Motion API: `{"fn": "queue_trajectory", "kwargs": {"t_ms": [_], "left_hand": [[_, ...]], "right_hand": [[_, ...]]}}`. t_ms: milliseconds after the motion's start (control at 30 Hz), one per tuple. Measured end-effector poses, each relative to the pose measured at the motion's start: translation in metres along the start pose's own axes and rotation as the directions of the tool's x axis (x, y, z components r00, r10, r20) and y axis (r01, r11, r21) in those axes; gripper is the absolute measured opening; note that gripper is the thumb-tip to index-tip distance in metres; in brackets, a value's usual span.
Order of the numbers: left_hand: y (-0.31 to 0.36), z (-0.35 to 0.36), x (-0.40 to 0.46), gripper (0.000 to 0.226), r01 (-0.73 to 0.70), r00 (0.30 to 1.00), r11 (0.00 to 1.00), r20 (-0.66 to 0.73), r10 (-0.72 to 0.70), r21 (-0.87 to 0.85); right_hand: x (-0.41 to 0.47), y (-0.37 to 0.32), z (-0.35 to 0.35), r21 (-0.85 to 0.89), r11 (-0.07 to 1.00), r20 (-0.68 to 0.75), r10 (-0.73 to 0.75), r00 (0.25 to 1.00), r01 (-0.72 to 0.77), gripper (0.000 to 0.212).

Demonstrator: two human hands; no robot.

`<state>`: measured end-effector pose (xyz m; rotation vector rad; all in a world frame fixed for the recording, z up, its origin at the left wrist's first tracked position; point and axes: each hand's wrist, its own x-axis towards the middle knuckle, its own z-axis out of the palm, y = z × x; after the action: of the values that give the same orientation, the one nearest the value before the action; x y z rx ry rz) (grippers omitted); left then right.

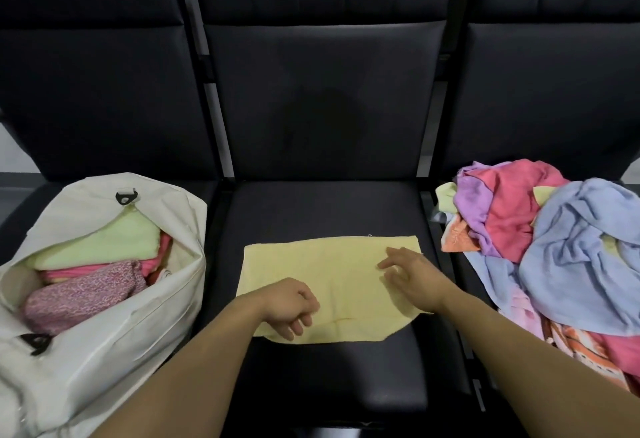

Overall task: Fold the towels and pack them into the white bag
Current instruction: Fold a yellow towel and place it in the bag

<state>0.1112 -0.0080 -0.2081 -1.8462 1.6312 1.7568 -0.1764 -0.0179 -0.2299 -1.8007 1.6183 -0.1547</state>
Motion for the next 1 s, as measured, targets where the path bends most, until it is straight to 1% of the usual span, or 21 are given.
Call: {"fn": "queue_trajectory", "kwargs": {"t_ms": [67, 133, 200, 300, 367, 433, 467, 533, 567, 600, 633, 667, 700, 733, 767, 800, 833, 867, 900, 967, 1000], "left_hand": [[0.005, 0.003, -0.001, 0.016, 0.047, 0.999, 0.997, 0.021, -0.048, 0.064], [0.007, 0.001, 0.002, 0.018, 0.046, 0.999, 0.994, -0.02, -0.045, 0.101], [0.008, -0.001, 0.007, 0.021, 0.024, 0.997, 0.987, -0.08, -0.011, 0.156], [0.008, -0.003, 0.014, 0.038, 0.045, 0.975, 0.949, -0.22, 0.026, 0.313], [0.007, -0.001, 0.02, 0.05, 0.051, 0.955, 0.906, -0.286, 0.08, 0.421], [0.006, 0.005, 0.024, 0.058, 0.034, 0.954, 0.864, -0.275, 0.123, 0.503], [0.005, 0.009, 0.025, 0.06, 0.019, 0.96, 0.854, -0.248, 0.13, 0.52], [0.004, 0.012, 0.028, 0.059, -0.019, 0.968, 0.864, -0.209, 0.143, 0.503], [0.003, 0.012, 0.03, 0.058, -0.039, 0.965, 0.884, -0.211, 0.154, 0.465], [0.003, 0.011, 0.032, 0.057, -0.054, 0.958, 0.912, -0.236, 0.162, 0.406], [0.002, 0.01, 0.034, 0.057, -0.06, 0.942, 0.945, -0.295, 0.16, 0.321], [0.001, 0.009, 0.035, 0.057, -0.049, 0.914, 0.974, -0.383, 0.134, 0.223], [0.001, 0.009, 0.036, 0.058, -0.021, 0.87, 0.992, -0.487, 0.078, 0.121], [0.001, 0.01, 0.035, 0.062, 0.023, 0.821, 0.999, -0.571, -0.006, 0.024], [0.003, 0.012, 0.034, 0.069, 0.081, 0.787, 0.995, -0.609, -0.097, -0.054], [0.005, 0.015, 0.032, 0.077, 0.133, 0.774, 0.987, -0.611, -0.163, -0.094], [0.007, 0.019, 0.031, 0.084, 0.174, 0.775, 0.979, -0.6, -0.201, -0.103], [0.009, 0.022, 0.031, 0.087, 0.195, 0.776, 0.976, -0.592, -0.216, -0.1], [0.011, 0.026, 0.032, 0.087, 0.203, 0.777, 0.975, -0.589, -0.219, -0.095], [0.016, 0.031, 0.036, 0.078, 0.205, 0.778, 0.975, -0.59, -0.218, -0.089], [0.018, 0.034, 0.038, 0.069, 0.187, 0.792, 0.978, -0.574, -0.206, -0.093]], "right_hand": [[0.002, -0.004, 0.003, -0.109, 0.994, 0.099, 0.032, 0.995, -0.021, 0.037], [0.002, -0.011, 0.0, -0.219, 0.975, 0.154, 0.066, 0.986, -0.031, 0.044], [0.0, -0.021, -0.002, -0.315, 0.947, 0.184, 0.124, 0.975, -0.061, 0.047], [-0.006, -0.034, -0.006, -0.431, 0.897, 0.221, 0.211, 0.952, -0.099, 0.048], [-0.011, -0.042, -0.007, -0.434, 0.9, 0.289, 0.179, 0.94, -0.037, 0.044], [-0.017, -0.047, -0.007, -0.371, 0.928, 0.368, 0.127, 0.921, 0.02, 0.042], [-0.018, -0.047, -0.005, -0.297, 0.955, 0.414, 0.127, 0.901, 0.002, 0.042], [-0.02, -0.044, 0.001, -0.095, 0.991, 0.533, 0.13, 0.836, -0.094, 0.043], [-0.021, -0.042, 0.004, 0.003, 0.989, 0.593, 0.116, 0.797, -0.146, 0.042], [-0.019, -0.04, 0.007, 0.096, 0.973, 0.623, 0.104, 0.775, -0.208, 0.038], [-0.017, -0.038, 0.007, 0.195, 0.943, 0.615, 0.097, 0.782, -0.271, 0.033], [-0.014, -0.036, 0.007, 0.279, 0.908, 0.556, 0.113, 0.823, -0.313, 0.029], [-0.01, -0.035, 0.006, 0.35, 0.877, 0.447, 0.153, 0.882, -0.329, 0.026], [-0.005, -0.032, 0.005, 0.373, 0.868, 0.299, 0.221, 0.928, -0.327, 0.025], [0.0, -0.029, 0.005, 0.352, 0.879, 0.135, 0.293, 0.946, -0.322, 0.026], [0.004, -0.025, 0.005, 0.301, 0.897, -0.013, 0.344, 0.939, -0.325, 0.029], [0.007, -0.023, 0.006, 0.261, 0.904, -0.106, 0.375, 0.921, -0.339, 0.035], [0.009, -0.021, 0.01, 0.268, 0.888, -0.125, 0.416, 0.9, -0.373, 0.041], [0.01, -0.021, 0.014, 0.315, 0.856, -0.104, 0.462, 0.881, -0.411, 0.043], [0.011, -0.023, 0.019, 0.426, 0.766, -0.025, 0.541, 0.84, -0.481, 0.039], [0.011, -0.023, 0.02, 0.472, 0.728, 0.01, 0.56, 0.828, -0.498, 0.034]]}}
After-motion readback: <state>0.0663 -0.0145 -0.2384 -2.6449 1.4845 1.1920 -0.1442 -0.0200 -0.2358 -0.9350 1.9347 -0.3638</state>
